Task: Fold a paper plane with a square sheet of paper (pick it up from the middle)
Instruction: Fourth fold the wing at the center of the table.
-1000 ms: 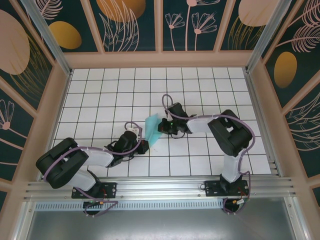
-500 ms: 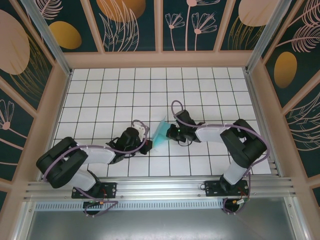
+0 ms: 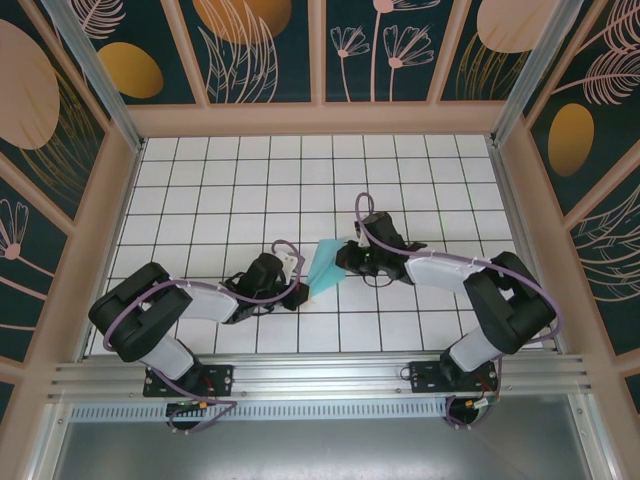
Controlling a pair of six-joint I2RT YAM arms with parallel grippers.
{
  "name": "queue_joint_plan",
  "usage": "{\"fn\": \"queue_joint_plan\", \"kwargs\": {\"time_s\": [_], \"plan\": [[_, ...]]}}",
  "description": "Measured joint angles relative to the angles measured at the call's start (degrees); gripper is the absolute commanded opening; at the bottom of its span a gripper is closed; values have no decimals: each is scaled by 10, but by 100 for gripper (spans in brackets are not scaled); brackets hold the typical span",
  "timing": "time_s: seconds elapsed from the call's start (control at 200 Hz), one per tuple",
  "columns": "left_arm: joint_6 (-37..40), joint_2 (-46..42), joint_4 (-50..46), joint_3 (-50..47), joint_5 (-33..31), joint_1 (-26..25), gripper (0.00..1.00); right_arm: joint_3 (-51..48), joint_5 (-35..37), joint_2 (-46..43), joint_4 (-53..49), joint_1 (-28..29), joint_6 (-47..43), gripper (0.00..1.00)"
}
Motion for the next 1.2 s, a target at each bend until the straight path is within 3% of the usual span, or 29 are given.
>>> {"fn": "queue_joint_plan", "kwargs": {"time_s": [0.44,0.851,1.201], "plan": [[-99,24,92,-27,32,3,0,14,-61,84,78,18,16,9],[-168,30,136,-46,36,7,0,47,-70,130,92,29,20,9],[-202,31,136,-46,32,7,0,33,-45,61,86,30,11,11]]}}
